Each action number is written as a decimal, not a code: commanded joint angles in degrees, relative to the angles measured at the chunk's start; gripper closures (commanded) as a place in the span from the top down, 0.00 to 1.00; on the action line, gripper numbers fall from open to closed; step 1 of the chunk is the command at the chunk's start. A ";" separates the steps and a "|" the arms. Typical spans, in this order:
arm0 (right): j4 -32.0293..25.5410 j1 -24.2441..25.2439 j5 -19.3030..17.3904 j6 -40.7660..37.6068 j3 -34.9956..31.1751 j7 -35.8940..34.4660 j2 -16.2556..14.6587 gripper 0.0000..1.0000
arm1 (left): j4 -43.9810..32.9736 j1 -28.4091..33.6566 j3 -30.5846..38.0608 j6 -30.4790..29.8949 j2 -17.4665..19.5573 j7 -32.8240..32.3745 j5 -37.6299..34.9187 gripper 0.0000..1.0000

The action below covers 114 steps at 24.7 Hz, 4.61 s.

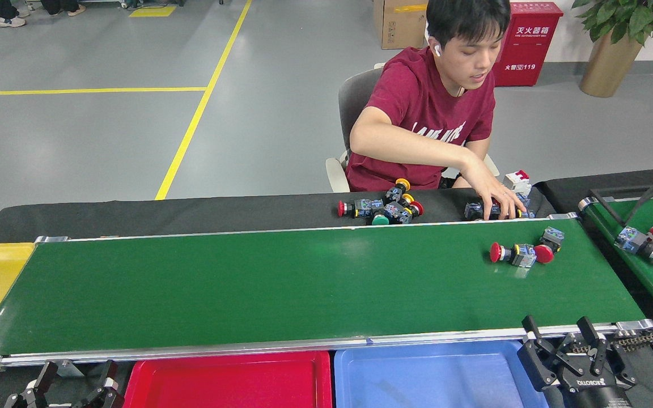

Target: Pick switch part from conveyor to tray

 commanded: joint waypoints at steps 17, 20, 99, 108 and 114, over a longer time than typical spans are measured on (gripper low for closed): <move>58.33 -49.65 -0.14 13.88 17.17 2.90 6.70 0.96 | 1.42 -3.45 -0.46 -0.10 0.87 0.37 -0.22 1.00; 61.67 -52.20 0.13 13.61 18.67 2.63 7.31 0.63 | 1.51 -3.80 -0.55 -0.10 0.87 0.37 -0.40 1.00; 19.31 -24.34 3.20 16.16 27.81 3.16 4.76 0.94 | 1.51 -3.63 -0.46 -0.10 0.96 0.37 -0.31 1.00; 28.27 -32.60 3.20 9.04 29.13 8.96 6.61 0.31 | 1.60 -4.07 -0.90 -0.10 0.96 0.28 -0.31 1.00; 25.99 -32.42 2.85 0.96 29.04 11.95 6.08 0.28 | 1.51 -3.98 -0.90 -0.10 0.96 0.37 -0.22 1.00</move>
